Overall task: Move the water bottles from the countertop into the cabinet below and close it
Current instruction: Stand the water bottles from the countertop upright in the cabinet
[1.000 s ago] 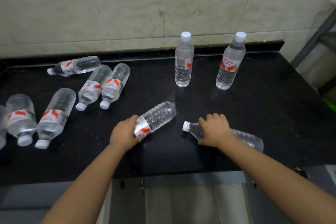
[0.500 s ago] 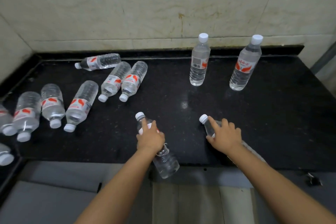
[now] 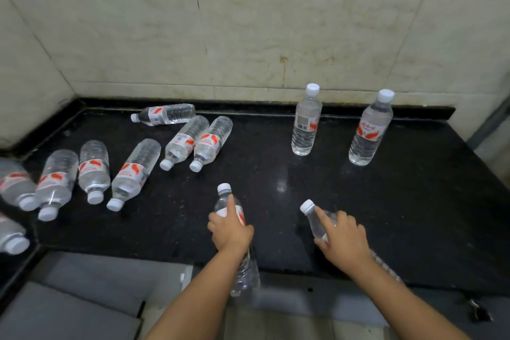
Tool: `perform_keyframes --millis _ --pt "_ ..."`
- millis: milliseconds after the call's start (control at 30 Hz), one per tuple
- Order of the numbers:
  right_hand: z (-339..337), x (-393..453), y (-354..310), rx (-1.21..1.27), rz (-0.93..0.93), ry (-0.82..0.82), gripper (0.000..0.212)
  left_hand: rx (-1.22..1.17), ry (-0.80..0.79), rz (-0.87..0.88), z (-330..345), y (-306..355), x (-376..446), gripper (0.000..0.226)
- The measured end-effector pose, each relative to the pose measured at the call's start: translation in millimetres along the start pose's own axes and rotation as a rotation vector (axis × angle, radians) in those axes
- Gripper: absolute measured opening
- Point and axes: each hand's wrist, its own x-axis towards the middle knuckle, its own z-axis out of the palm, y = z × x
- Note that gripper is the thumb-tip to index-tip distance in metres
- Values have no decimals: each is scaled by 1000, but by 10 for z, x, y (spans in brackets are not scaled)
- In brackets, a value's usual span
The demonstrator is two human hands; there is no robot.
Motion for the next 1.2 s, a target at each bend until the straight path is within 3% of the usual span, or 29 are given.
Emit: perform_keyframes --millis 167,267,433,500,633,867,1200 --pt "-31 -493 83 237 -12 54 77 -84 172 238 69 -207 -580 85" --pt "124 -901 148 447 11 43 83 -56 372 444 256 -428 -985 91" --pt "602 -1459 265 612 -54 117 88 -9 443 427 683 -804 -1532 94" --pt "765 -1631 315 625 -80 22 82 -34 417 399 850 -947 -1679 92" --pt "1227 -1797 432 700 -60 -16 80 -110 298 274 1210 -1252 -1824 85" --pt "2431 -1516 444 813 91 -97 72 -132 116 156 2100 -1918 -1389 78" --pt "4512 -302 232 833 145 16 57 -217 150 224 3718 -2881 -7 73"
